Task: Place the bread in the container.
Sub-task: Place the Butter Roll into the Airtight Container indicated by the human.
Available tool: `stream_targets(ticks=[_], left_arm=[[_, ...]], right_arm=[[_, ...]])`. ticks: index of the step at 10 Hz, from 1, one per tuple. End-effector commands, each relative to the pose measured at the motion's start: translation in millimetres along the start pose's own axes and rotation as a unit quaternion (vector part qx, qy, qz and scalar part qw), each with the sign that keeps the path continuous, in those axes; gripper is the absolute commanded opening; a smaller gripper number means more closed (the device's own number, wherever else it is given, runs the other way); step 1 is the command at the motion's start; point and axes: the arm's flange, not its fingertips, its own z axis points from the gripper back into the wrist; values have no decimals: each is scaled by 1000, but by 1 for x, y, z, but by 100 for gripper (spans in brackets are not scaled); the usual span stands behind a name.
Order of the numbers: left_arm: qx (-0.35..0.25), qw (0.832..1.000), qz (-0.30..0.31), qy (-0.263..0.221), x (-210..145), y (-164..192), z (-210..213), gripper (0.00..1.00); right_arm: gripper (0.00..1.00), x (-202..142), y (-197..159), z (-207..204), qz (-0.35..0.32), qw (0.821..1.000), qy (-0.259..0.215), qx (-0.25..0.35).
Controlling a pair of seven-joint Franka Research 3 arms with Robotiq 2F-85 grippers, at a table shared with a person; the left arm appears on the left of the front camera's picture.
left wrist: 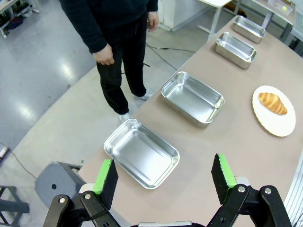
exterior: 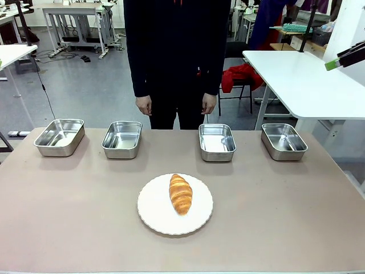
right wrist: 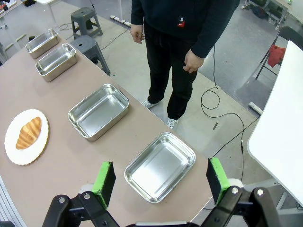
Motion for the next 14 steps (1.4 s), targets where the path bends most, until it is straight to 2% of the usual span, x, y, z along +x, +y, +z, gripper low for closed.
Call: stream_targets(ticks=[1,14], left_arm=[[-1,1000,-7,-1,1,0,0,100],[-1,1000,-7,-1,1,0,0,100]], right_arm=[[100,0,0,1,-2,1000,-2,-1],[100,0,0,1,-2,1000,-2,-1]])
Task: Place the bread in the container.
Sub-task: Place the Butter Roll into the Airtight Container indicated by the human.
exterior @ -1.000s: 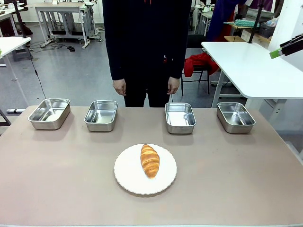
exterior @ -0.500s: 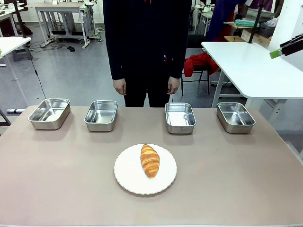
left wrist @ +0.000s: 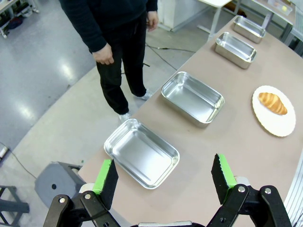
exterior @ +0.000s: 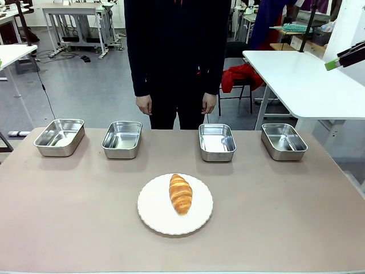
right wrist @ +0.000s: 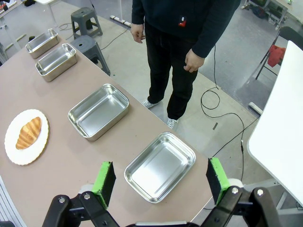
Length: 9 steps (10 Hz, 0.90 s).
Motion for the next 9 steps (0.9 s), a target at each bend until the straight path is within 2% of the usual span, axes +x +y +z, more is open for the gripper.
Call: stream_targets(ticks=[1,9], left_arm=[[-1,1000,-7,-1,1,0,0,100],[-1,1000,-7,-1,1,0,0,100]], right_arm=[[100,0,0,1,-2,1000,-2,-1],[100,0,0,1,-2,1000,-2,-1]])
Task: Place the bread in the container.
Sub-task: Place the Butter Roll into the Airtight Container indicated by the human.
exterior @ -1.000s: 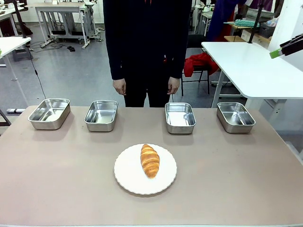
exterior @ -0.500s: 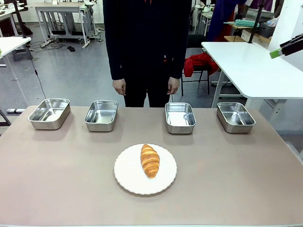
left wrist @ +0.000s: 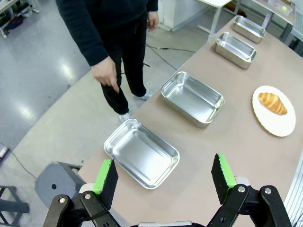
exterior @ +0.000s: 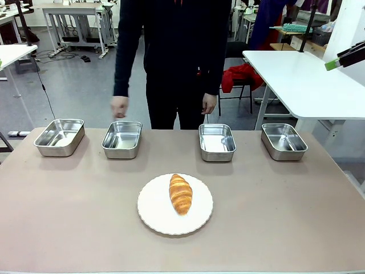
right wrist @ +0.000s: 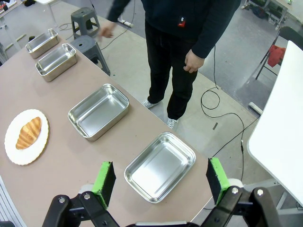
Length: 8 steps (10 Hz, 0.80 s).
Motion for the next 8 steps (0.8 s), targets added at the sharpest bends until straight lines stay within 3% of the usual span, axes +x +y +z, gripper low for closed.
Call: stream_targets(ticks=[1,8], left_arm=[[-1,1000,-7,-1,1,0,0,100],[-1,1000,-7,-1,1,0,0,100]], right_arm=[[100,0,0,1,-2,1000,-2,-1],[100,0,0,1,-2,1000,-2,-1]])
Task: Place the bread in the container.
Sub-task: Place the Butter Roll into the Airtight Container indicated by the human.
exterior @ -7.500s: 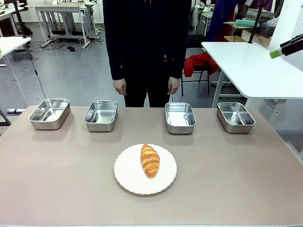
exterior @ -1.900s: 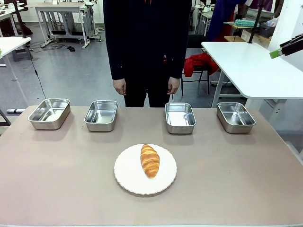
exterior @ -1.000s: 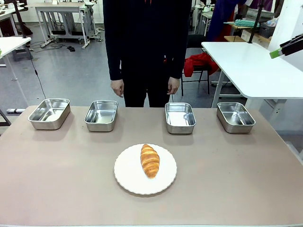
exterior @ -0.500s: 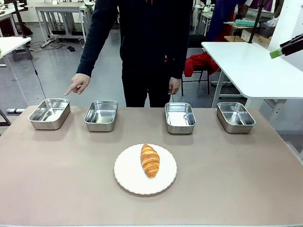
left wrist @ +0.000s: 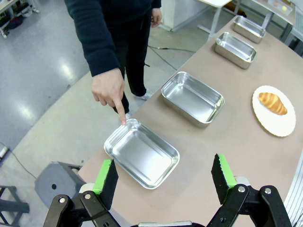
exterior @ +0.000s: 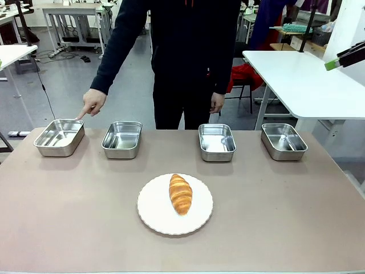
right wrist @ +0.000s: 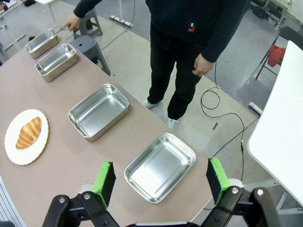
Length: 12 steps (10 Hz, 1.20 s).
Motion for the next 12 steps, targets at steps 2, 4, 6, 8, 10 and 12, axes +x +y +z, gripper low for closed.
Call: stream_targets(ticks=[2,4,6,8,10,12], left_arm=[[-1,1000,-7,-1,1,0,0,100],[-1,1000,-7,-1,1,0,0,100],[-1,1000,-7,-1,1,0,0,100],[-1,1000,-7,-1,1,0,0,100],[-1,1000,-7,-1,1,0,0,100],[-1,1000,-7,-1,1,0,0,100]], right_arm=[[100,0,0,1,-2,1000,-2,-1],[100,0,0,1,-2,1000,-2,-1],[100,0,0,1,-2,1000,-2,-1],[100,0,0,1,-2,1000,-2,-1],[100,0,0,1,-2,1000,-2,-1],[100,0,0,1,-2,1000,-2,-1]])
